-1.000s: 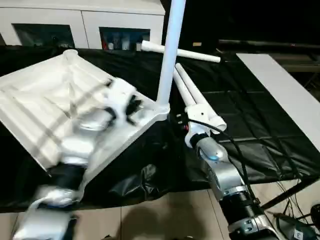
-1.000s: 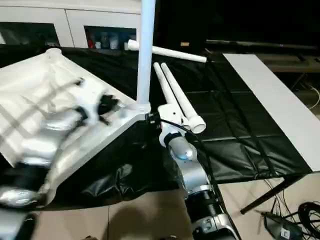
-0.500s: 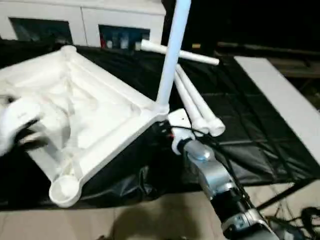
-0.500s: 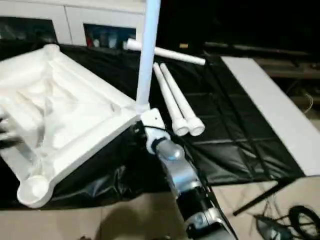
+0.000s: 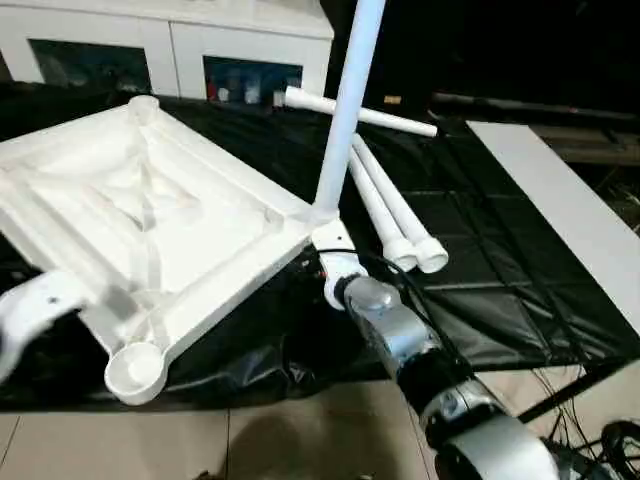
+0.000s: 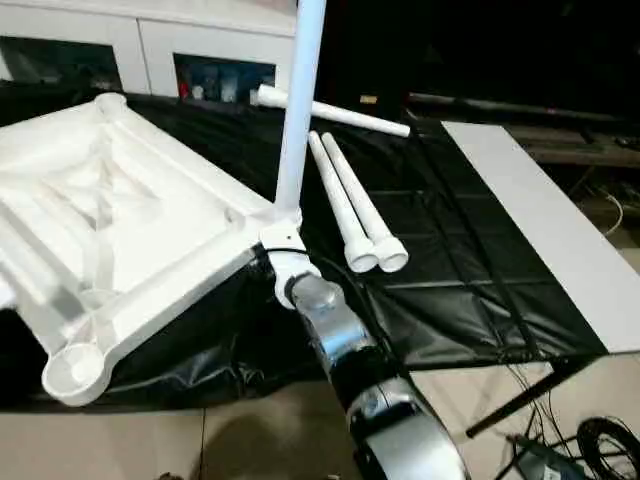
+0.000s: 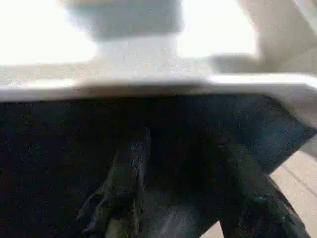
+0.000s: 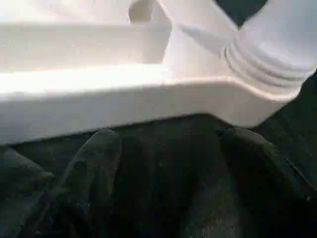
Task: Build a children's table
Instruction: Rotate table base
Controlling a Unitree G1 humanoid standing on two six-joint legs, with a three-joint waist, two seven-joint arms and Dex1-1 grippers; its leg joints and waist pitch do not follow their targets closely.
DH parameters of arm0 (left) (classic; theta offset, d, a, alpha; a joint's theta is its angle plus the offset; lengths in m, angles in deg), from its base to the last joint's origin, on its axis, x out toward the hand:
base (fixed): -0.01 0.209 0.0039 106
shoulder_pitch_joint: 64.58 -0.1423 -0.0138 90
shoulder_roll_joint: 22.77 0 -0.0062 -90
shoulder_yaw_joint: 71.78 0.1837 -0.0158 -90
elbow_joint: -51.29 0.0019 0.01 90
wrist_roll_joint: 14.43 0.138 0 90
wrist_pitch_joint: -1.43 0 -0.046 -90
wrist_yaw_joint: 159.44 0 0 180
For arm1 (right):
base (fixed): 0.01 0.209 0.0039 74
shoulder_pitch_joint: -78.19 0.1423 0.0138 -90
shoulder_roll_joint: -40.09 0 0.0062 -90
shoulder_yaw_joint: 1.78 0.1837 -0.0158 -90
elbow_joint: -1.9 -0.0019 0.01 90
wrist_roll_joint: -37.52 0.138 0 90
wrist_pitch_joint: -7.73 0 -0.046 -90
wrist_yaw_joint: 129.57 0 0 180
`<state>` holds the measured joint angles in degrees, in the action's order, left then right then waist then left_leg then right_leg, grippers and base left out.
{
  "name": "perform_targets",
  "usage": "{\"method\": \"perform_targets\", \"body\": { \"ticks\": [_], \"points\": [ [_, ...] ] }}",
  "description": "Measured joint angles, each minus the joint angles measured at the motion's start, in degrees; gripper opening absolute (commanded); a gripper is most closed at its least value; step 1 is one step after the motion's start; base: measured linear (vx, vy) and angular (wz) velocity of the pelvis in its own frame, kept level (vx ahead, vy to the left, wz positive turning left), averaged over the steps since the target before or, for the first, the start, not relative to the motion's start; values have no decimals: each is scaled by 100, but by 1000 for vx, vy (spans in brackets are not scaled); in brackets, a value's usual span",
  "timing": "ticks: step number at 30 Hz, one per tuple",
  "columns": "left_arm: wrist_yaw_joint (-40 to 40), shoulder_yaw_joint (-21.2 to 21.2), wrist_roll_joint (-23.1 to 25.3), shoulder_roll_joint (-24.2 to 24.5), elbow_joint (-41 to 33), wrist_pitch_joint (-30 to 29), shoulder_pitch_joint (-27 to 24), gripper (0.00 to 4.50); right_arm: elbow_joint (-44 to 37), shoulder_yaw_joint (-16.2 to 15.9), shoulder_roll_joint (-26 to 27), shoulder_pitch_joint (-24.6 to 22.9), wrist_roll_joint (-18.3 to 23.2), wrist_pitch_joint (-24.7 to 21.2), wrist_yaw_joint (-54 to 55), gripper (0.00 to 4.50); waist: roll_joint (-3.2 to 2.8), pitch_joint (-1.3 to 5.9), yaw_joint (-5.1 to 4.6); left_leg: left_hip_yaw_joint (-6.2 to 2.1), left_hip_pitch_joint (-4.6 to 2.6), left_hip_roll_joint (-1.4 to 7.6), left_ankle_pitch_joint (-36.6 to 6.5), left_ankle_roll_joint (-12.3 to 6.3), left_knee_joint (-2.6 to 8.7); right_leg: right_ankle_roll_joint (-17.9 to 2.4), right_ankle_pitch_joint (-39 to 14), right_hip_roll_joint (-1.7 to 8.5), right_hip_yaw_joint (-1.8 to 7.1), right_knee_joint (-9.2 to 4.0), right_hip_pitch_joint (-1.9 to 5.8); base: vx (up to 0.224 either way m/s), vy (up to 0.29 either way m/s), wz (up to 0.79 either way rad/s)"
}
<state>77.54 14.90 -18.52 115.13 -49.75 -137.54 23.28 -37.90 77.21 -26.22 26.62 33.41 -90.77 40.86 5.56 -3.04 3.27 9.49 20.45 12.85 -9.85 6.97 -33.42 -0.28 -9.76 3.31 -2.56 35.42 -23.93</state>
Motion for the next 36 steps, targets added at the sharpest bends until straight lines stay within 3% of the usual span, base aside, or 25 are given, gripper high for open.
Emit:
{"method": "perform_targets", "body": {
  "ticks": [7,13,18,22,26,36],
  "points": [
    [-281,434,-214,-961,-297,-98,505,200,472,-20,17,53,130,421,-512,356,5,3,47,-1,1,-2,0,0,-25,-2,1,1,14,38,4,0,0,0],
    [-696,946,-115,-1686,-341,-50,854,200,612,-65,21,53,227,749,-1004,356,1,1,3,-4,-1,-2,0,0,-24,-7,4,-1,9,56,-4,0,0,0],
    [-1314,1039,170,-2493,154,126,1234,200,589,-89,23,40,372,899,-1590,356,-19,-10,32,-11,7,-4,0,0,-26,-9,5,-1,9,59,0,0,0,0],
    [-1653,1166,279,-2776,383,206,1456,200,495,-138,23,27,419,1027,-1934,356,-19,-11,-4,-49,9,-5,0,0,-39,-10,6,-1,1,58,-1,0,0,0],
    [-1950,1210,399,-3106,622,314,1595,200,532,13,22,-13,421,1131,-1890,356,-21,-12,15,-57,16,-6,0,0,-43,-10,6,-1,0,57,0,0,0,0],
    [-3268,1144,835,-4075,2066,1791,2100,200,21,263,-54,-263,434,1298,-1468,356,-38,-18,217,-70,82,-9,0,-1,-33,-10,6,1,-22,46,-6,0,0,0]
  ]
}}
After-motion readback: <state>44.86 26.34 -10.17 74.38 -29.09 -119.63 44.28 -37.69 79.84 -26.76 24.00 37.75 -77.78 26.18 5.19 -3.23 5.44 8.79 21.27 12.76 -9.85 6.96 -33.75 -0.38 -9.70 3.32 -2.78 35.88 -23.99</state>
